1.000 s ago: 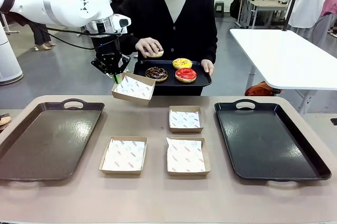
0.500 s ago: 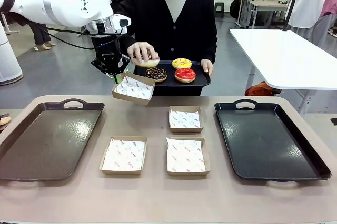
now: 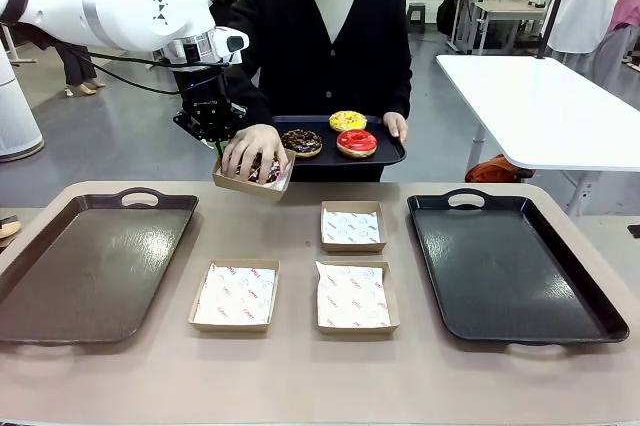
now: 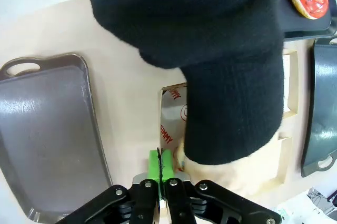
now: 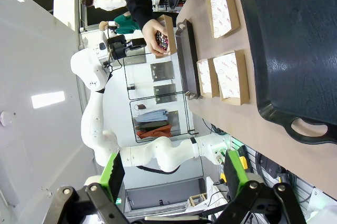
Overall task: Individually package the donuts and arrange them on the tray.
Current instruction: Place the picked Paper togo box on the Handle tray while simultaneously picking up another Paper togo box from the table with the other hand.
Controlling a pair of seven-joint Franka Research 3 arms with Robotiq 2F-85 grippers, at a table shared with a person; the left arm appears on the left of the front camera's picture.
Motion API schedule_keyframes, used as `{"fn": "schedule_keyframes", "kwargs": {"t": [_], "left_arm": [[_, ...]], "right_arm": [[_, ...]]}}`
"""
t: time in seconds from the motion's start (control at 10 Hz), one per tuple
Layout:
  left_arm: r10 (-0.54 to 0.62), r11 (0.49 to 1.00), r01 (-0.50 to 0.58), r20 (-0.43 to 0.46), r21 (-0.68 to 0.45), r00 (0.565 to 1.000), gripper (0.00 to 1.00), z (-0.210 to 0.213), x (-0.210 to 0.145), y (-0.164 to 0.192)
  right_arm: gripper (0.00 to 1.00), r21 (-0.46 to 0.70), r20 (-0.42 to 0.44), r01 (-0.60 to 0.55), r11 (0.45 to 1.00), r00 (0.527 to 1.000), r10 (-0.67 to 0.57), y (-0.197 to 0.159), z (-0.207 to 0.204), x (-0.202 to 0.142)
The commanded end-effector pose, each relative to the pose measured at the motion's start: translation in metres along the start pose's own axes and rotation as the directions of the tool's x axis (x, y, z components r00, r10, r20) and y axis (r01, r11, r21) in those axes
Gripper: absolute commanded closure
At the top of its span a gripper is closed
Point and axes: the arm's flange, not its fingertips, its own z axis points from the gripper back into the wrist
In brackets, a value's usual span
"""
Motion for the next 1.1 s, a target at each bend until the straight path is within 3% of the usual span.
{"fn": "schedule_keyframes", "kwargs": {"t": [0.0, 1.0], "left_arm": [[0.003, 1.000, -0.003, -0.002, -0.005, 1.000, 1.00, 0.0002, -0.0012, 0.0009], [0.000, 1.000, 0.000, -0.001, 0.000, 1.000, 0.99, -0.0005, 0.0000, -0.0001]], "right_arm": [[0.00, 0.009, 0.010, -0.003, 1.000, 1.000, 0.003, 0.0007, -0.0002, 0.0016], [0.00, 0.000, 0.000, 0.000, 1.000, 1.000, 0.000, 0.0000, 0.0000, 0.0000]]}}
